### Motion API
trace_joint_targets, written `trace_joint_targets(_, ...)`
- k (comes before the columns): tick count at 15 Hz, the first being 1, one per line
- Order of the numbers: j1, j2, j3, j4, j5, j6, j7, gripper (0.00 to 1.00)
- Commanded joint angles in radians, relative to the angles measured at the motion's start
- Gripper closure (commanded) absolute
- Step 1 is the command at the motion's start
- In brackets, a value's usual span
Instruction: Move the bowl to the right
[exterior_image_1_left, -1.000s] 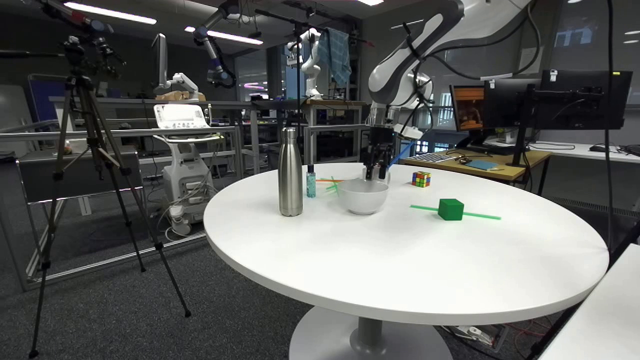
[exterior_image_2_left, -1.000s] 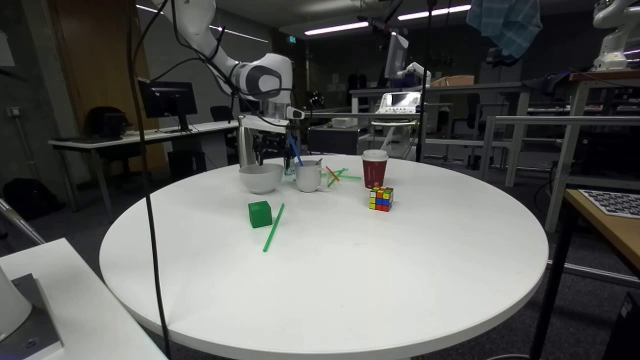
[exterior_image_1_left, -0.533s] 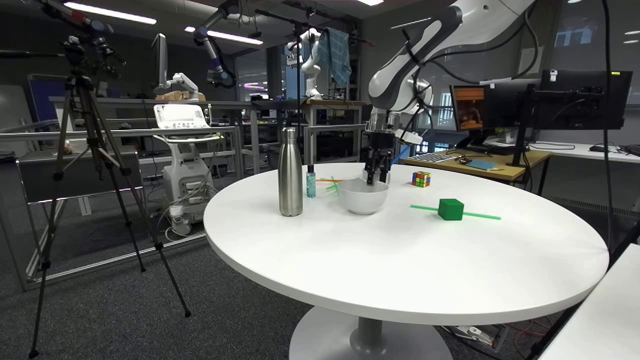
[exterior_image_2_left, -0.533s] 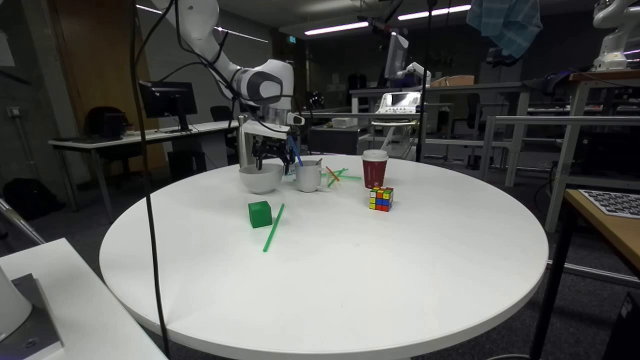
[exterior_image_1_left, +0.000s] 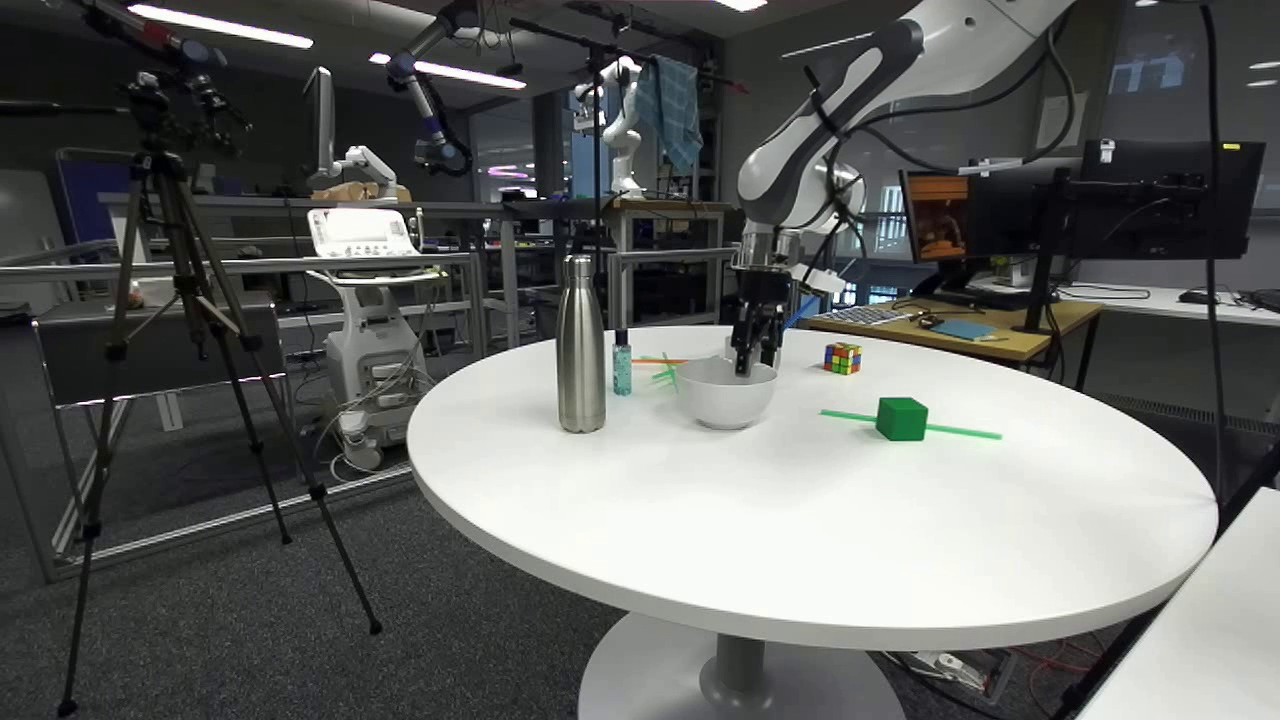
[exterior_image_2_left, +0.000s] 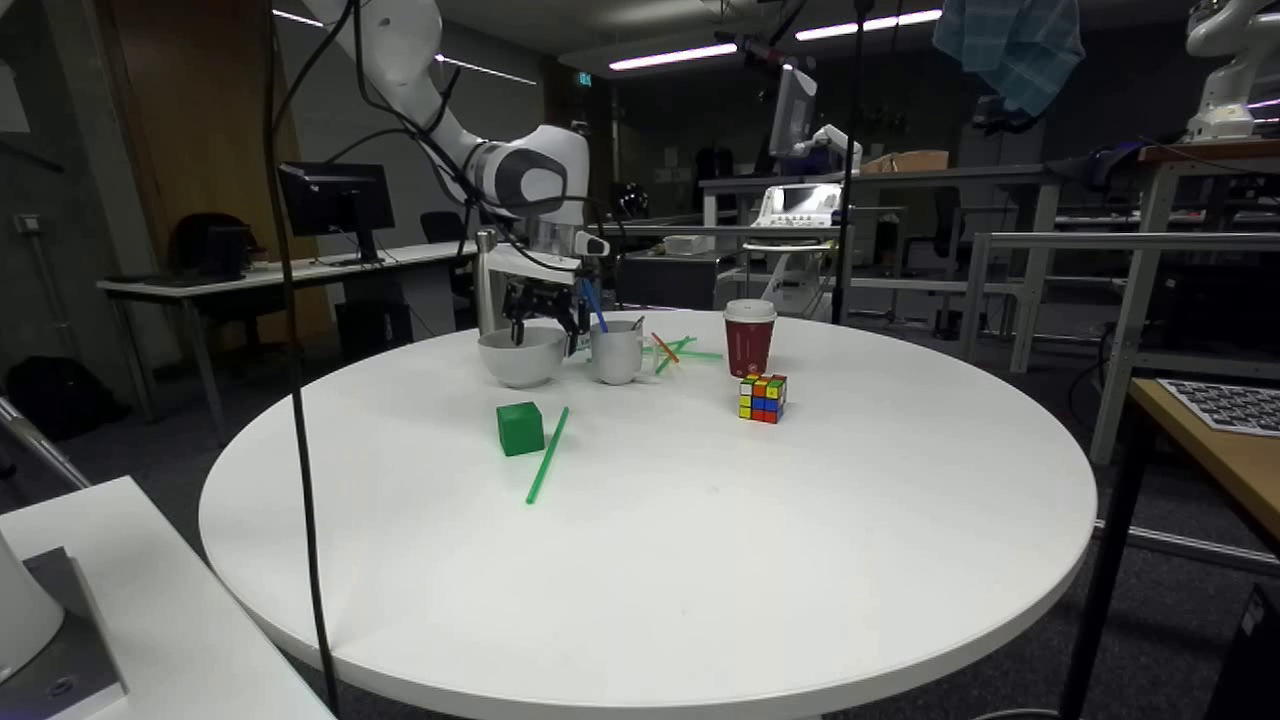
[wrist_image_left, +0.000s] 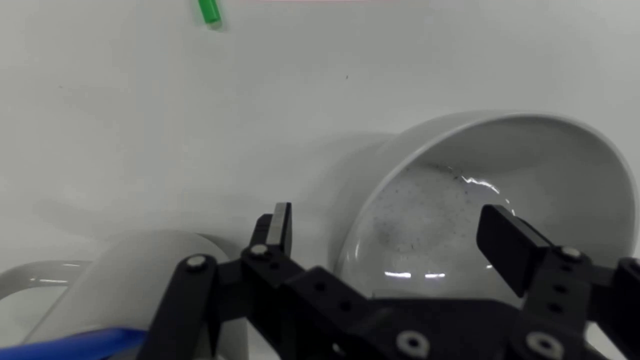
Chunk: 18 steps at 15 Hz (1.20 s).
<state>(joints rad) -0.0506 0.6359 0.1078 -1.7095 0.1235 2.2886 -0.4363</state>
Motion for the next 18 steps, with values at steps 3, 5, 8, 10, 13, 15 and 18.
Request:
trace_joint_targets(3,-0.034,0.010,0.028,0.024,0.007,-0.013,-0.034,0.26)
trace_joint_targets(5,-0.034,0.008,0.028,0.022,0.006,-0.013,-0.035,0.41)
trace_joint_targets(8,-0.034,0.007,0.027,0.021,0.004,-0.013,-0.036,0.64)
trace_joint_targets(10,-0.035,0.006,0.027,0.020,0.004,-0.012,-0.037,0.81)
trace_joint_targets(13,-0.036,0.006,0.026,0.016,0.003,-0.012,-0.039,1.00)
trace_joint_targets(15,-0.036,0.004,0.027,0.015,0.003,-0.012,-0.040,0.96)
trace_joint_targets(18,-0.036,0.002,0.028,0.016,0.003,-0.015,-0.047,0.99)
